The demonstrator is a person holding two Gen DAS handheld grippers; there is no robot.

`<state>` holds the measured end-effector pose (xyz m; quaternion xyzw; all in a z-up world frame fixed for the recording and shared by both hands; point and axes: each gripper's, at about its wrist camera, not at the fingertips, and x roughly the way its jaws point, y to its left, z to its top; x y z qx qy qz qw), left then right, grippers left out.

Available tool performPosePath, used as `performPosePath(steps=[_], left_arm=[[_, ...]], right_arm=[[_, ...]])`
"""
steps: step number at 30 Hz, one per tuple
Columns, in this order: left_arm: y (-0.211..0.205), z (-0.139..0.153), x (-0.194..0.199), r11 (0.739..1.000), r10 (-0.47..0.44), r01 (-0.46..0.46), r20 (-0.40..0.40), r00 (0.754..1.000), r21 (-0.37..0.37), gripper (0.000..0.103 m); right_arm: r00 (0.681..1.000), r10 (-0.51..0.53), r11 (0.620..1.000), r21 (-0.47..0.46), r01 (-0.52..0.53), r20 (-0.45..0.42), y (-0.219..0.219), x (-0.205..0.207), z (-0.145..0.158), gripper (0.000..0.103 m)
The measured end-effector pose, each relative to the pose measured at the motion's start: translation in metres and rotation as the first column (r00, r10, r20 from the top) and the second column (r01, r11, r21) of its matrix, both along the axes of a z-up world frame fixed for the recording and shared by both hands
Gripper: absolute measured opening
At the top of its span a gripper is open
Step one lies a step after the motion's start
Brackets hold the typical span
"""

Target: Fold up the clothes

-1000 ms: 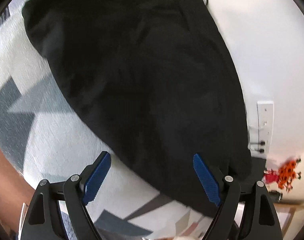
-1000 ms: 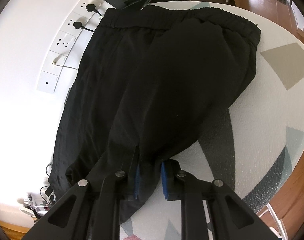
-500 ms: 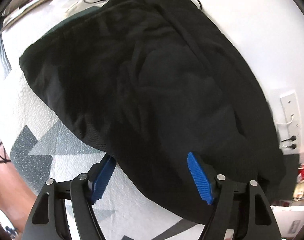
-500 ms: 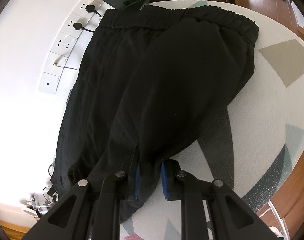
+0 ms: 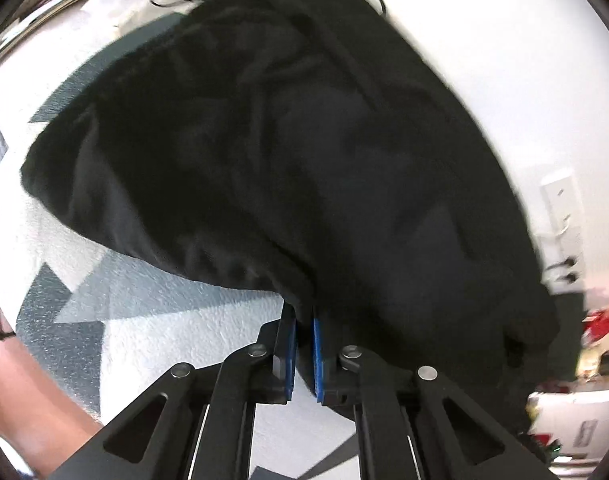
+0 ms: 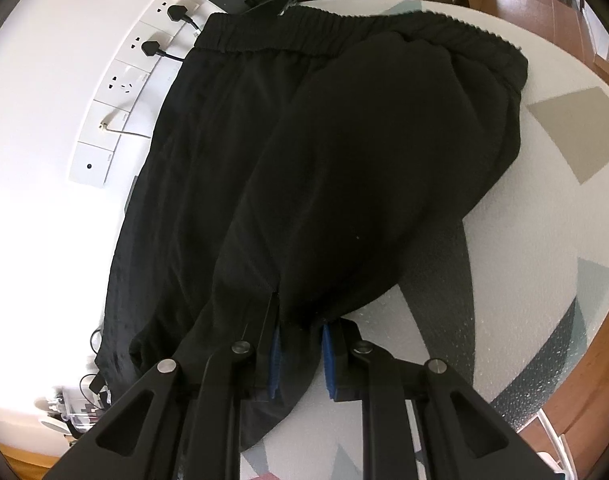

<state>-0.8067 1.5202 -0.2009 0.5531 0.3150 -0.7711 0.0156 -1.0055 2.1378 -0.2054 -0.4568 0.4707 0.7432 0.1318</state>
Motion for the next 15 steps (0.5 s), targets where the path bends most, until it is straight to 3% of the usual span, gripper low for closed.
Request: performPosePath(steps=[3, 6, 10, 13, 15], left_arm=[[-0.019, 0.03, 0.012, 0.996, 0.036, -0.03, -0.076, 0.996, 0.078, 0.005], [-0.027, 0.076, 0.023, 0.997, 0.016, 0.0, -0.202, 0.979, 0.082, 0.005], [-0.035, 0.144, 0.04, 0.995, 0.004, 0.035, -0.396, 0.918, 0.091, 0.006], [-0.011, 0.162, -0.018, 0.995, 0.003, 0.046, -0.499, 0.867, 0.086, 0.006], [-0.01, 0.176, -0.022, 0.996, -0.001, 0.048, -0.545, 0.839, 0.073, 0.006]], right_arm=[[0.998, 0.011, 1.0, 0.024, -0.01, -0.06, 0.0, -0.002, 0.025, 0.012], [0.985, 0.047, 0.995, 0.09, -0.033, -0.167, -0.005, -0.002, 0.071, 0.01], [0.946, 0.093, 0.985, 0.168, -0.041, -0.31, -0.017, -0.002, 0.135, 0.01], [0.9, 0.113, 0.978, 0.205, -0.027, -0.422, -0.013, 0.012, 0.178, 0.01], [0.88, 0.117, 0.978, 0.207, -0.022, -0.461, -0.018, 0.014, 0.194, 0.01]])
